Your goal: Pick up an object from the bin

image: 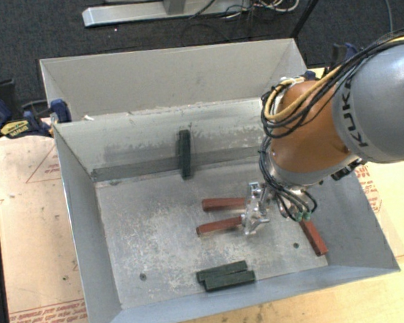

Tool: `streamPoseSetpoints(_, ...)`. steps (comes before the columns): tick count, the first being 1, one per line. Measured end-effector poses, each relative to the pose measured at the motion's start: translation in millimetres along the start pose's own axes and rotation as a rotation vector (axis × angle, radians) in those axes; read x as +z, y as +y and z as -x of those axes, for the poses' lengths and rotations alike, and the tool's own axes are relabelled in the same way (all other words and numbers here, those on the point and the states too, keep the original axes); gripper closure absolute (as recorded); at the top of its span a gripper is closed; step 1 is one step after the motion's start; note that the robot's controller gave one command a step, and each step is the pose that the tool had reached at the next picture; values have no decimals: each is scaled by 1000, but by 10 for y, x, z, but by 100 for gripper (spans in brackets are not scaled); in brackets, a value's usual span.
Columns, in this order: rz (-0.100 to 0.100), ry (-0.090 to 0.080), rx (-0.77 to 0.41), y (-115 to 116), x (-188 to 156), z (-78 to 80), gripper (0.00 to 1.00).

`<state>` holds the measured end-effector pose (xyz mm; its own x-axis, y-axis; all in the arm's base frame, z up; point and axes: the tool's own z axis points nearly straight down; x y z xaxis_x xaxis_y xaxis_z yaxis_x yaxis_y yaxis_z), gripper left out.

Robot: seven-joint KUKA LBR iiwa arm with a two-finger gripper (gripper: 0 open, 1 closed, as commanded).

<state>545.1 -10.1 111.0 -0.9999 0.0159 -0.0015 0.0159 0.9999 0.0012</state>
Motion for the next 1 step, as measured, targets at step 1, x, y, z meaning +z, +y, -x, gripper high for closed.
streamPoseSetpoints(1, 1, -1, 95, 2, 228, 220, 0)
